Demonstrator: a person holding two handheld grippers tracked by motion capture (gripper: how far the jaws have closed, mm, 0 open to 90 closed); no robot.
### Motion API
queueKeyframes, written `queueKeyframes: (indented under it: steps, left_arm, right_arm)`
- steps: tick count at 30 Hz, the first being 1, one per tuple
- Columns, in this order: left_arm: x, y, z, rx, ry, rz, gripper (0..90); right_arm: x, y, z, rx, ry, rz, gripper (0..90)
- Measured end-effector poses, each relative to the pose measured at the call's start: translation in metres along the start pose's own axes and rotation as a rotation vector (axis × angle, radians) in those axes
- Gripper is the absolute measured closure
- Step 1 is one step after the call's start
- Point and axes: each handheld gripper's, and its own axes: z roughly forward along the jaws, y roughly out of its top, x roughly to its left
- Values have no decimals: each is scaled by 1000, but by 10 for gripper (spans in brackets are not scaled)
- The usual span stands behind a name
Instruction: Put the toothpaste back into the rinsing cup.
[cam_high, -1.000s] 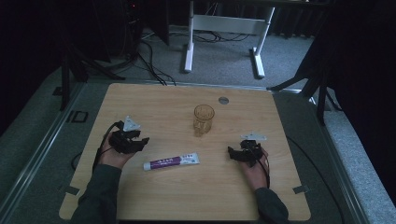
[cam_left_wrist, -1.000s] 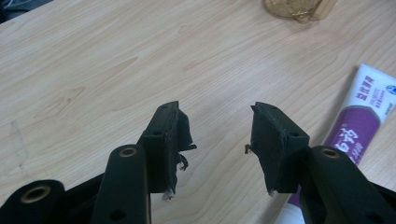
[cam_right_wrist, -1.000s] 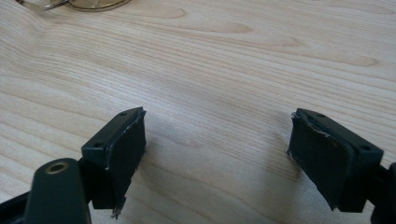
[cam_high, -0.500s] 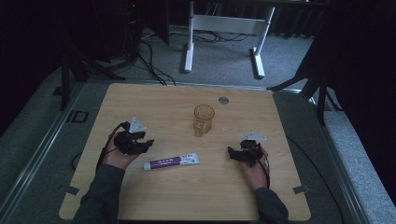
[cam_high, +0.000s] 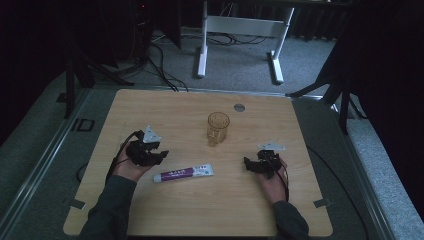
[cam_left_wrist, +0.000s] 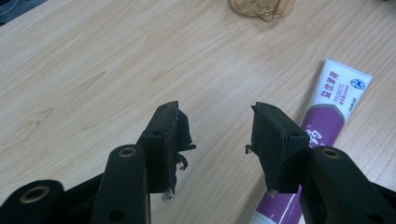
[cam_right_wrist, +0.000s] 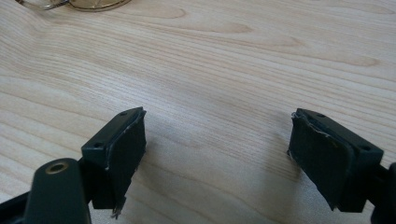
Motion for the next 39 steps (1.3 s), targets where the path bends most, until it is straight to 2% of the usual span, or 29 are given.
queueKeyframes:
  steps: [19,39]
  left_arm:
    - [-4,12,0,29,-11,48,520]
    - [-10,14,4,59,-3,64,521]
  right_arm:
    - [0,0,0,0,0,0,186]
    - [0,0,0,0,0,0,186]
